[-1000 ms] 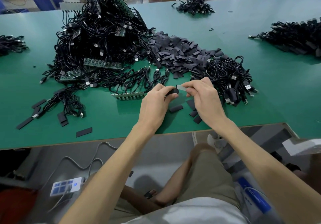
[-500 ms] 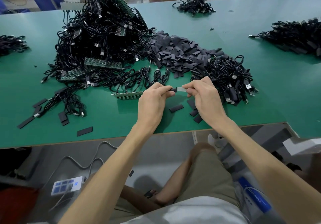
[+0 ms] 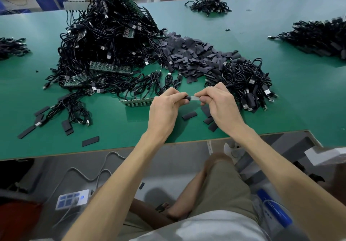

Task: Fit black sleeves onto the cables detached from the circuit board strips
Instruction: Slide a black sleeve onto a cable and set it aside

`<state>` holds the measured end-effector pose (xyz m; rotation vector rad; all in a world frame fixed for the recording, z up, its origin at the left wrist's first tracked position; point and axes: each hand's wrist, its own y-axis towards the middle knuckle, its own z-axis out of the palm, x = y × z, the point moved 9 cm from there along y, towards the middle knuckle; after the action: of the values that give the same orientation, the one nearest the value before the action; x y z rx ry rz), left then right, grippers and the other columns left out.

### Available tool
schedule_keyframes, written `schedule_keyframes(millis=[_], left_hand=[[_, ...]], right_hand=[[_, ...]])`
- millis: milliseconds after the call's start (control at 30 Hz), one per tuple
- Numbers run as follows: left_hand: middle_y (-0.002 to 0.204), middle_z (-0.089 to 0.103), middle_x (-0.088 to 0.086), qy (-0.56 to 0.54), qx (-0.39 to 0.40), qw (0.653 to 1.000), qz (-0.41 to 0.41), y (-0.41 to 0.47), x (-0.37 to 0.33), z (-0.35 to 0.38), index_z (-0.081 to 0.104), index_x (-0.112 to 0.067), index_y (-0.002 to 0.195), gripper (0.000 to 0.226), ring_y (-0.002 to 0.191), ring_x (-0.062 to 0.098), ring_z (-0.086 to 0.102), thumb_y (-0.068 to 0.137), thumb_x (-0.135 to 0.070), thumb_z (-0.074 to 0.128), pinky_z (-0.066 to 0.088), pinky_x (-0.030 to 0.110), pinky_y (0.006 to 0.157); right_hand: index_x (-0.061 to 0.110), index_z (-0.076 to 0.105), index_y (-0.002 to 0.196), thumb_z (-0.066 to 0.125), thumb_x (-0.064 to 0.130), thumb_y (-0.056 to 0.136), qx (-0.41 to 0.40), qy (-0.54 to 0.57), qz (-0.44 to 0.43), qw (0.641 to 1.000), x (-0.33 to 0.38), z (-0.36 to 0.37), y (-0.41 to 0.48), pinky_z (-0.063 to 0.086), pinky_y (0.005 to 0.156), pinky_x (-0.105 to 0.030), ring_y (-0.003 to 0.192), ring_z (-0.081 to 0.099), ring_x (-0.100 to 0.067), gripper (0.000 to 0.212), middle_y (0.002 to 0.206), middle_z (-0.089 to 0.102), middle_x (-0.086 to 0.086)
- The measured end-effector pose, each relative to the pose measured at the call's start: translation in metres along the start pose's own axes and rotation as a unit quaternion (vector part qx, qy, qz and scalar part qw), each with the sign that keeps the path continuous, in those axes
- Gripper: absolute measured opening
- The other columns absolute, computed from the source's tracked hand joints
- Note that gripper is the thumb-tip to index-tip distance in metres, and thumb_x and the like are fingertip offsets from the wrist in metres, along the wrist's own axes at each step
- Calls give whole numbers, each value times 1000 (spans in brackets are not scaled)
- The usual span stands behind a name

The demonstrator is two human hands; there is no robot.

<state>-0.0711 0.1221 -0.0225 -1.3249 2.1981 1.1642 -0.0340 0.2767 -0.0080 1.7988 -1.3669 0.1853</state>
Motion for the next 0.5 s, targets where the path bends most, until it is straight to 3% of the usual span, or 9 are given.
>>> schedule_keyframes(millis=[167,267,400,500], left_hand=[[91,66,-10,48,-7,999,17,-1,-2,0,79,-20,98,14,79,14,64,95,-13,67,51,49,77],[91,64,-9,56,1,998,14,-2,-2,0,78,-20,95,15,78,10,63,95,-11,66,52,48,77],[93,64,2,-29,58,997,31,-3,-7,9,77,-7,100,19,84,10,69,95,2,60,56,46,79],[92,64,2,-30,56,997,31,-3,-9,7,77,-7,102,18,84,0,64,95,2,62,54,43,78]], right_hand=[[3,74,104,60,0,97,15,0,1,1000,0,3,0,48,82,-33,93,50,-13,16,81,65,-9],[3,74,102,61,0,97,21,-1,-1,1000,-1,4,0,48,82,-35,92,52,-18,14,82,63,-8],[4,74,100,59,-4,96,-1,12,12,1000,-4,-2,0,48,80,-27,91,50,-13,18,80,65,-7],[4,74,100,58,-2,97,-12,9,13,1000,-5,-2,0,47,80,-29,91,49,-15,17,78,66,-7]])
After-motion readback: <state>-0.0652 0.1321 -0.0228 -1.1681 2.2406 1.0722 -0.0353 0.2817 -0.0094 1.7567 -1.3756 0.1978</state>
